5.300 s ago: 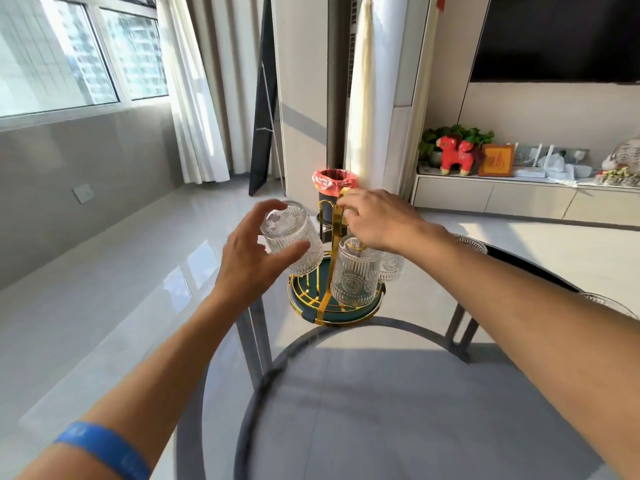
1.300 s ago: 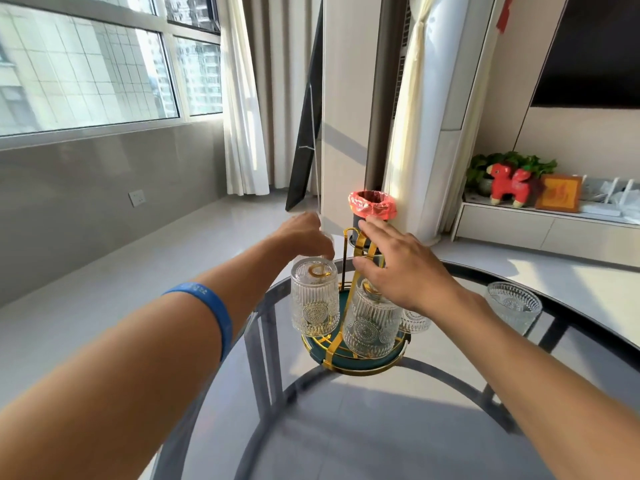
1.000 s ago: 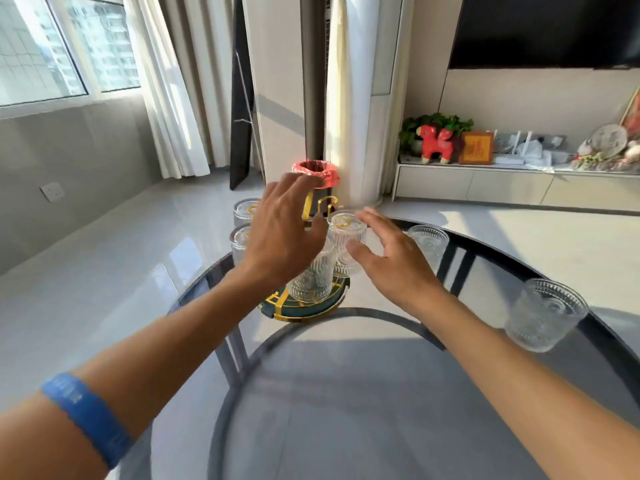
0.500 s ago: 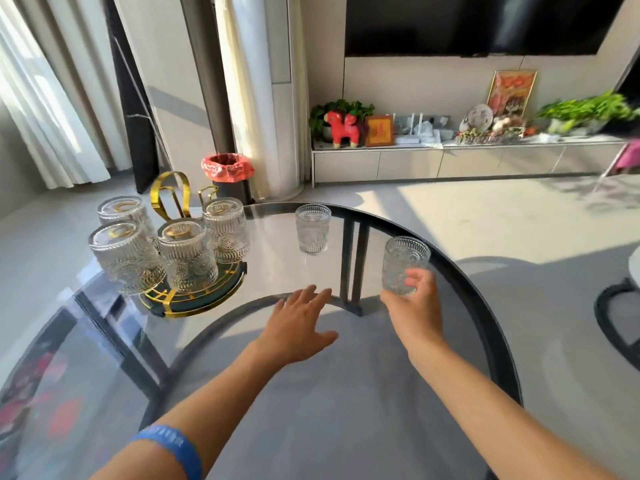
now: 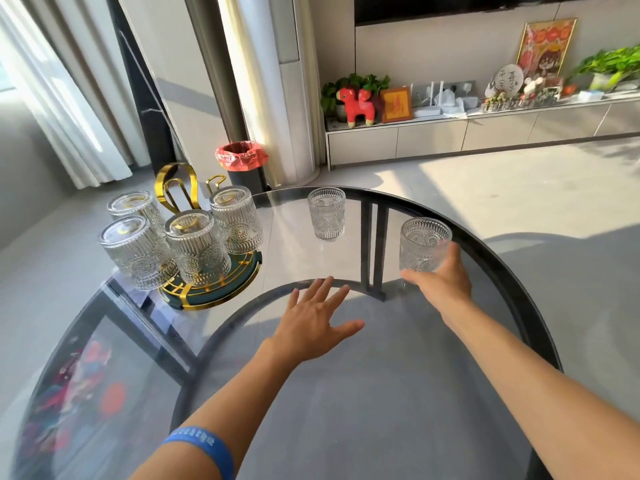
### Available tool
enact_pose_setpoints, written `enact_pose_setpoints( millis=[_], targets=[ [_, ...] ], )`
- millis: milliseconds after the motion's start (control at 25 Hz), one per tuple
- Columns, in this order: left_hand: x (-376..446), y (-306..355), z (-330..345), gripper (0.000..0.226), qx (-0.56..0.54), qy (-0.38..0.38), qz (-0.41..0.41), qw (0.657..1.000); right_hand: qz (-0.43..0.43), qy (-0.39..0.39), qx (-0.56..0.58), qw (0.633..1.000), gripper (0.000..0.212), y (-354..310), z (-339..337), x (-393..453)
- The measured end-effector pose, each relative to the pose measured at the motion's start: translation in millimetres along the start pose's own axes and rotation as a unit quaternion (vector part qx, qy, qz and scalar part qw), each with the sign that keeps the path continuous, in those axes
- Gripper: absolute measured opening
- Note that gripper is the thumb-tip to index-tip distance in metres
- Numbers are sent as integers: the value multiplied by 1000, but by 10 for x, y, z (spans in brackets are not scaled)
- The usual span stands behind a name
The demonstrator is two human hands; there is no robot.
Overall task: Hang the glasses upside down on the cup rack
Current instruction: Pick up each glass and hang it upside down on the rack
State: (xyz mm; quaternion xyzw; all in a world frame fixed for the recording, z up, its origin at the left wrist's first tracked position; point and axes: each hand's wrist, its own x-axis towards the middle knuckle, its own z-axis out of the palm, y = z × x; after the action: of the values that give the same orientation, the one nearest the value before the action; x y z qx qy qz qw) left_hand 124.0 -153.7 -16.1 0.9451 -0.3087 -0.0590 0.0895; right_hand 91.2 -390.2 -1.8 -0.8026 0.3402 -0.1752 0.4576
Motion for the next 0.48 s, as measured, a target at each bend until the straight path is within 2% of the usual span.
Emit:
enact_pose_setpoints(
  millis=[160,240,280,360,480],
  targets=[
    [-143,36,-26,71,-9,13,6,1000,-47,-60,15,997,71,-155,44,-287],
    [-316,20,-99,65,-110,29,2,993,-80,-80,75,991,71,-313,110,-521],
    [-412,6,-171,61,-194,50,-5,980,-94,-85,113,986,70,-418,137,-644],
    [-575,-34,-438,49,-324,153,-10,933,-118,-98,193,969,66,-670,183,-858],
    [-692,-183,-1109,37,-423,328,-6,845,-120,-127,285,942,64,-1138,237,-1027]
  ],
)
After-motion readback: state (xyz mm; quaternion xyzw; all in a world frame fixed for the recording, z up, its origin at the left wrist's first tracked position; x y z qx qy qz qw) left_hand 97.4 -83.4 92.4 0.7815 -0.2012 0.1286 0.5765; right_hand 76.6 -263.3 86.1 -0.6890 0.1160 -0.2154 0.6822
